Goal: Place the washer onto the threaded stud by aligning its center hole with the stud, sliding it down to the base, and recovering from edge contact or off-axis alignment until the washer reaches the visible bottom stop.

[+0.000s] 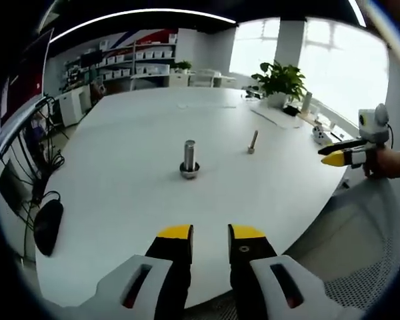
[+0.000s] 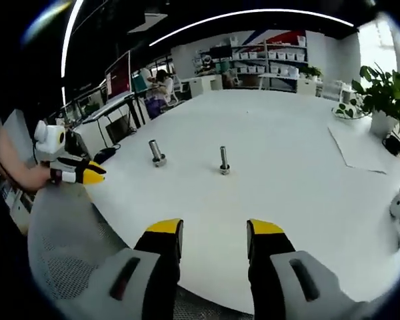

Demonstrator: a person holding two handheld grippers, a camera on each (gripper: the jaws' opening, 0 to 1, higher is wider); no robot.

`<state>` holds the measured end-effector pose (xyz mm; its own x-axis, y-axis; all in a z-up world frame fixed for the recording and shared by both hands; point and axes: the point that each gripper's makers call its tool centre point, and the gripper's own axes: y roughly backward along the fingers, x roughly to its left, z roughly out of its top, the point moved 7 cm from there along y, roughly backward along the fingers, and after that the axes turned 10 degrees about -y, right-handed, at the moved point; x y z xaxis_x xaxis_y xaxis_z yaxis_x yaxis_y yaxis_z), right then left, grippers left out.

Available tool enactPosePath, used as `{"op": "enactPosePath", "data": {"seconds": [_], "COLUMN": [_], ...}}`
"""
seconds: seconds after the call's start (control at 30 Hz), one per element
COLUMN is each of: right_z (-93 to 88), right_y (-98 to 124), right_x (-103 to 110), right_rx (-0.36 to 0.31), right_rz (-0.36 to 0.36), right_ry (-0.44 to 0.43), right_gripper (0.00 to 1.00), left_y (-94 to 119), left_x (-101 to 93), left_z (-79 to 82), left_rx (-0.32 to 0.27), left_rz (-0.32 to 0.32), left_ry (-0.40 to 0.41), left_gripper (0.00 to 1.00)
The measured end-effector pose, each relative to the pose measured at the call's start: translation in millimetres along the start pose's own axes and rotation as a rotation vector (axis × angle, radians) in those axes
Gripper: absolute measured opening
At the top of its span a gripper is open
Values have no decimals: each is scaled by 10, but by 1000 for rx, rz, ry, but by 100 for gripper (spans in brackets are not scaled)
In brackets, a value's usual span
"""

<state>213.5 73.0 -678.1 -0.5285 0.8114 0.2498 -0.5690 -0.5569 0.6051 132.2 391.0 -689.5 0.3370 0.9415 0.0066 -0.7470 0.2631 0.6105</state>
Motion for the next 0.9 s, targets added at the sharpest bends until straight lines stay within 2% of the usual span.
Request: {"op": "enactPosePath", "data": {"seconds": [0.03,0.07,0.27,0.4,0.5,0.57,0.67,0.9], "right_z": [-3,-7,-88,-109,-146,-167,-180,-251], "right_y": [-3,-7,-57,-90,-104,-110,-110,-139], "right_x": [-5,0,-41,-27,-61,-81,-69,-62], "right_rx": [8,0,0,18,44,65,70,129], "right_rz": [-8,-5,2,14,-13,-11,-13,-15], "right_ry": [60,66,25,21,41,12,45,74], "right_gripper": [41,41,40,40,37,35,35,36], "left_y": [-1,0,7,3,5,3,-7,-23], "left_x": [6,8,28,33,38,42,36,30], "left_z": [0,3,3,0,-5,0,-8,-40], "left_rx": [-1,-3,-2,6,6,6,13,46], "left_rz": [2,4,21,25,33,37,33,28], "left_ry": [7,9,1,-2,-4,-8,-13,-6], "left_gripper": [19,19,19,19,19,19,19,19]}}
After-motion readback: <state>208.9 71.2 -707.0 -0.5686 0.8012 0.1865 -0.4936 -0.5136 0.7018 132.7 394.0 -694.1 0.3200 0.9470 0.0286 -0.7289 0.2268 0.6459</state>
